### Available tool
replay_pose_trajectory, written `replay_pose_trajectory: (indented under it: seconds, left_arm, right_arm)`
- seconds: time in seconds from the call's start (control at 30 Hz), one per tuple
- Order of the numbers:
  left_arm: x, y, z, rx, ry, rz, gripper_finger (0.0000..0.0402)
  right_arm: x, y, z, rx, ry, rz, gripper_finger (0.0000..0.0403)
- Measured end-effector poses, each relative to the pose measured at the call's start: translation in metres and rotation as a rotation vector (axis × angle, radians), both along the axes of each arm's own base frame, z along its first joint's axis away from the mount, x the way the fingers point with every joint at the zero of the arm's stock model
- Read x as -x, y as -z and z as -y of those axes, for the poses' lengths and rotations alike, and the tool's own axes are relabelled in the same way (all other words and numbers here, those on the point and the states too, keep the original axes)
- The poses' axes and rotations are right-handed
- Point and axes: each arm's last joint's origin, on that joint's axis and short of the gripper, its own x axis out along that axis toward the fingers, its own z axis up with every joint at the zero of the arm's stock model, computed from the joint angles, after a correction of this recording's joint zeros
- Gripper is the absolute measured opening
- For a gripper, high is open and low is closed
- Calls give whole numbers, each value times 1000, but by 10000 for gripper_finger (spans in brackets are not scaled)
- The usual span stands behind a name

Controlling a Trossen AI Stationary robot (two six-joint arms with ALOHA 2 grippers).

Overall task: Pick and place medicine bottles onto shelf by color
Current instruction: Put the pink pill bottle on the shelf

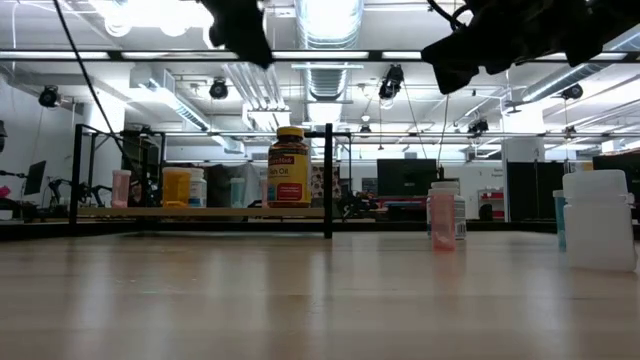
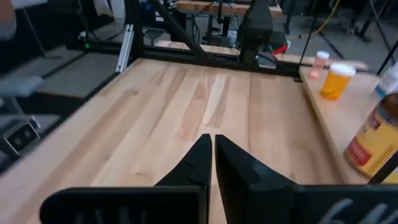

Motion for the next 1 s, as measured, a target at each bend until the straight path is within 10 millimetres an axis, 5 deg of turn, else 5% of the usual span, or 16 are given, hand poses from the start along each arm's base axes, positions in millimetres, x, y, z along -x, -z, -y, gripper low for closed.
replay_pose_trajectory:
  seconds: [0.17, 0.33, 0.53, 1.0]
  left_arm:
    - [7, 1, 43, -31, 165, 154, 172]
    - [14, 8, 65, -36, 250, 226, 172]
    - [17, 20, 69, -33, 263, 203, 172]
    - [11, 30, 69, -30, 262, 182, 172]
  right_arm:
    - [-2, 3, 0, -73, 20, -30, 13]
    - [-5, 7, 0, -92, 29, -57, 13]
    - [-11, 9, 2, -103, 81, -32, 28]
    - [-19, 0, 2, -137, 115, 8, 136]
